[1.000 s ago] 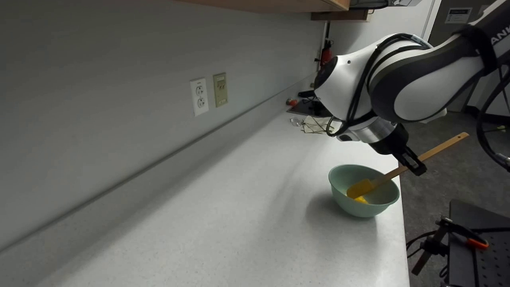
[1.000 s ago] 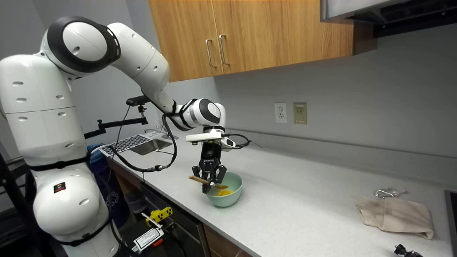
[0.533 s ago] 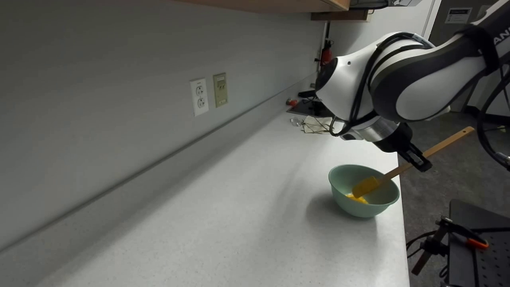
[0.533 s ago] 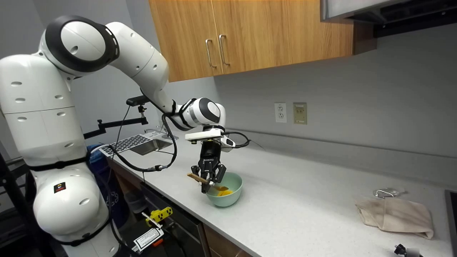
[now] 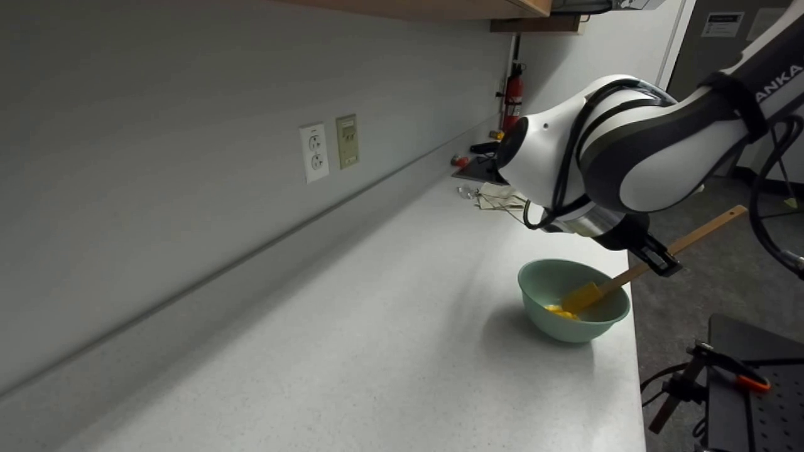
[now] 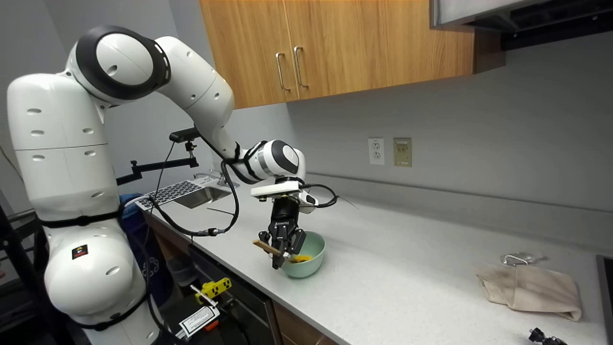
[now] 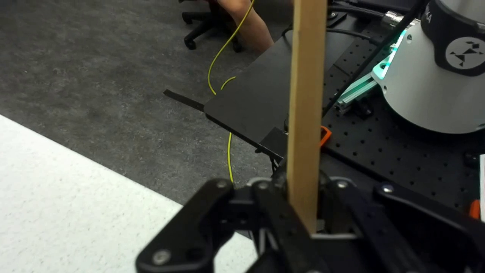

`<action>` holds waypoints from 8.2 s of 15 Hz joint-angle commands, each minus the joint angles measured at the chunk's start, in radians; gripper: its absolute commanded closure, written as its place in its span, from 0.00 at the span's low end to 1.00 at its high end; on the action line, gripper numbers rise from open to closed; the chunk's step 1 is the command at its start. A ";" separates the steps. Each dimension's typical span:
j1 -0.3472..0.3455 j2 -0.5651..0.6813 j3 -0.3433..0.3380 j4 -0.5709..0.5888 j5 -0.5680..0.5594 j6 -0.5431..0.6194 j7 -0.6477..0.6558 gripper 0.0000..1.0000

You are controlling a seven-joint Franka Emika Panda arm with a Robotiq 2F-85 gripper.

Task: Mix in the bowl with the spatula

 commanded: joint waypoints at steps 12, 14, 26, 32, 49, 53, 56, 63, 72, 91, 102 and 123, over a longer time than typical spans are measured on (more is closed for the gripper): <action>-0.005 -0.024 -0.003 0.021 0.053 0.129 0.000 0.98; -0.001 -0.043 -0.002 0.012 0.043 0.108 0.009 0.98; -0.011 -0.005 -0.007 0.052 0.068 -0.052 -0.031 0.98; -0.014 0.040 -0.004 0.086 0.134 -0.023 -0.038 0.98; -0.016 0.018 -0.018 0.116 0.144 -0.014 -0.046 0.98; -0.013 0.035 -0.023 0.113 0.118 -0.052 -0.038 0.98; -0.014 0.051 -0.024 0.114 0.109 -0.062 -0.036 0.98; -0.023 0.098 -0.028 0.130 0.109 -0.035 -0.045 0.98; -0.026 0.067 -0.016 0.128 0.122 0.018 -0.111 0.98; -0.005 0.152 0.015 0.199 0.046 -0.152 -0.114 0.98; -0.028 0.128 0.022 0.232 0.132 -0.059 -0.174 0.98; -0.003 0.123 0.013 0.206 -0.002 -0.188 -0.118 0.98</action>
